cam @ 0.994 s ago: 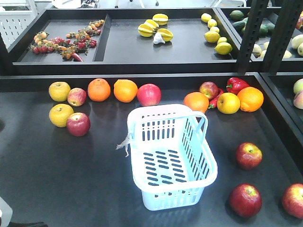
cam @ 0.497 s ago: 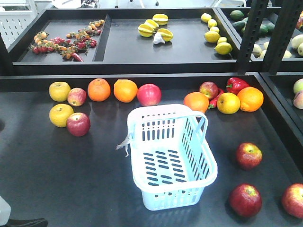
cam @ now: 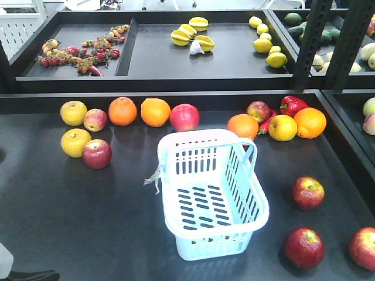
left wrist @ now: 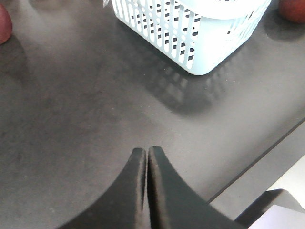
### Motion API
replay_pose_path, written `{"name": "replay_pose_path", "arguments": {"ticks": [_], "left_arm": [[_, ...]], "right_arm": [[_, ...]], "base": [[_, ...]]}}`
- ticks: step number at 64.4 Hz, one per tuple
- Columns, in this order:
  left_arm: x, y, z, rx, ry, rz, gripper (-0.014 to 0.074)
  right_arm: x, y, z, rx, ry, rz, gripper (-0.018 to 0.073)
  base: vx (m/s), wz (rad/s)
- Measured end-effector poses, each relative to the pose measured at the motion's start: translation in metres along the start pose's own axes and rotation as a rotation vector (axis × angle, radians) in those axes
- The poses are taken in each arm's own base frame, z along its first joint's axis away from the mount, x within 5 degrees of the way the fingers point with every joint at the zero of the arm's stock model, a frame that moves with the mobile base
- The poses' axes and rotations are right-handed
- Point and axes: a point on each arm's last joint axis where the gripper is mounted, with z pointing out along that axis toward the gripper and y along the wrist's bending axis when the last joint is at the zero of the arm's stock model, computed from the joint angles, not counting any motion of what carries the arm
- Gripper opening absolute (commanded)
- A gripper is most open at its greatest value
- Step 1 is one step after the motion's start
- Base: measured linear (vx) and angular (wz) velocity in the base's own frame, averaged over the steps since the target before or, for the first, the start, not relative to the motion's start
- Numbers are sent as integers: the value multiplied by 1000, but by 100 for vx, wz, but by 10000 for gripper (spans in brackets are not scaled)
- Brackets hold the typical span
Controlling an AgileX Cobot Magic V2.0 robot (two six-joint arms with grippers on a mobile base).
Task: Pick three apples into basket with both arms
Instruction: 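Reach the right gripper down and grasp the red apple beside the basket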
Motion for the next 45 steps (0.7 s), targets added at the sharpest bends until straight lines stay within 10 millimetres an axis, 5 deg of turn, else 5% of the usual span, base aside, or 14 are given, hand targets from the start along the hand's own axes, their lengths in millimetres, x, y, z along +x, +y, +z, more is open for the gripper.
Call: {"name": "replay_pose_path", "arguments": {"ticks": [14,35,45], "left_arm": [[0,0,0,0,0,-13,-8],[0,0,0,4,-1,-26,-8],[0,-1,0,15,-5,-59,-8]], "right_arm": [[-35,13,26,95,331,-336,71],[-17,7,88,103,625,-423,718],[-8,5,104,105,708,-420,724]], "base": [[0,0],[0,0],[0,0]]}}
